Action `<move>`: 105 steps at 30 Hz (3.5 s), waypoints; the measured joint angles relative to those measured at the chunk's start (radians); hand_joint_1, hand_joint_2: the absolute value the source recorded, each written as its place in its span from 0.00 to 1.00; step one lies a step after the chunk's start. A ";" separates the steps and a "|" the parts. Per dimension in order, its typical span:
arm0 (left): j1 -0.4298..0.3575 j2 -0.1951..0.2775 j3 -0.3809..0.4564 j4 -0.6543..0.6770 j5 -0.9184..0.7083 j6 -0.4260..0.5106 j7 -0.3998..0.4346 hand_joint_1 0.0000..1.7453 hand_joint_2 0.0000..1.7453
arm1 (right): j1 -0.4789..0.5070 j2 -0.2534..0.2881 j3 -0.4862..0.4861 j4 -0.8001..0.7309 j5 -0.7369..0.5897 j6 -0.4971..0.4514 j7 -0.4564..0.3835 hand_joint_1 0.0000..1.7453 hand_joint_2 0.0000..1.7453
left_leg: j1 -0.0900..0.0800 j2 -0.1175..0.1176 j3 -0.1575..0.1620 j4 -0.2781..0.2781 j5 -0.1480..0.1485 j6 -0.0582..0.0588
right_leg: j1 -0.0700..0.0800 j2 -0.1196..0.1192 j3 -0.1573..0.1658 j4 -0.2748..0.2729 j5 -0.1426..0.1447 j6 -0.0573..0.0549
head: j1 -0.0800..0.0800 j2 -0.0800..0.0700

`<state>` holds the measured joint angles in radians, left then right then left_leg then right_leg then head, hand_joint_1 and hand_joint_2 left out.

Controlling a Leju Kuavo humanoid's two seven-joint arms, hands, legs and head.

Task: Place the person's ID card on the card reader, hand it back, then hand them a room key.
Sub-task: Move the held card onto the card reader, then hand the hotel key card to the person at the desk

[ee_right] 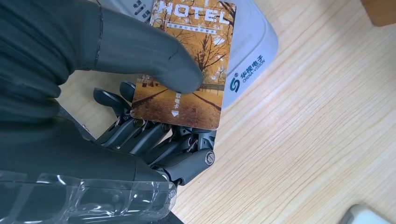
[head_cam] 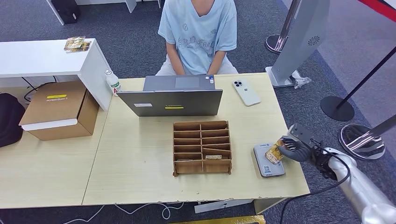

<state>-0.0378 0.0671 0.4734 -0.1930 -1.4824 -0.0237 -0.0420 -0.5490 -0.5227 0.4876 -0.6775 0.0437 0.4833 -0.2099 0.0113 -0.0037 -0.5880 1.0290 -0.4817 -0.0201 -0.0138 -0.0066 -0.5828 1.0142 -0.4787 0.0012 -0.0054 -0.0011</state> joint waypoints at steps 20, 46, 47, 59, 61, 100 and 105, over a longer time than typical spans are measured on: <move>0.000 0.000 0.000 0.000 0.000 0.000 0.000 0.00 0.00 | 0.003 0.024 0.002 -0.001 0.061 -0.064 0.018 1.00 1.00 | 0.000 0.000 0.000 0.000 0.000 0.000 | 0.000 0.000 0.000 0.000 0.000 0.000 | 0.000 0.000; 0.001 0.000 0.001 0.000 0.000 0.000 0.003 0.00 0.00 | 0.002 0.016 -0.068 -0.026 0.074 -0.077 0.014 1.00 1.00 | 0.000 0.000 0.001 0.001 0.000 0.000 | 0.000 0.000 0.001 0.000 0.000 0.000 | 0.000 0.000; 0.001 0.000 0.001 0.000 0.000 0.000 0.003 0.00 0.00 | 0.000 0.014 -0.077 -0.032 0.069 -0.076 0.012 1.00 1.00 | 0.000 0.000 0.001 0.001 0.000 0.000 | 0.000 0.000 0.001 0.000 0.000 0.000 | 0.000 0.000; 0.000 -0.001 0.003 0.000 0.000 0.004 0.006 0.00 0.00 | -0.083 0.026 -0.201 -0.114 -0.100 -0.033 -0.017 1.00 1.00 | 0.000 0.000 0.000 0.000 0.000 0.000 | 0.000 0.000 0.001 0.000 0.000 0.000 | 0.000 0.000; 0.000 -0.002 0.003 0.000 0.000 0.005 0.007 0.00 0.00 | -0.094 0.047 -0.218 -0.136 -0.112 -0.072 -0.024 1.00 1.00 | 0.000 0.000 0.001 0.000 0.000 0.000 | 0.000 0.000 0.001 0.000 0.000 0.000 | 0.000 0.000; -0.005 -0.003 0.000 0.000 0.000 0.005 -0.023 0.00 0.00 | -0.527 0.507 0.051 -0.159 1.183 -0.629 0.063 1.00 1.00 | 0.001 0.001 0.001 0.000 0.002 -0.002 | 0.000 0.001 0.001 0.002 0.000 0.000 | 0.000 0.000; -0.005 -0.003 0.000 0.000 0.000 0.005 -0.023 0.00 0.00 | -0.637 0.571 0.071 -0.031 1.190 -0.525 0.136 1.00 1.00 | 0.001 0.001 0.001 0.000 0.002 -0.002 | 0.000 0.001 0.001 0.002 0.000 0.000 | 0.000 0.000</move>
<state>-0.0425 0.0640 0.4729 -0.1930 -1.4824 -0.0191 -0.0651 -1.1855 0.0481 0.5587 -0.7088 1.2332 -0.0413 -0.0741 0.0120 -0.0023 -0.5870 1.0293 -0.4795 -0.0219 -0.0135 -0.0052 -0.5823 1.0165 -0.4783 0.0011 -0.0053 -0.0011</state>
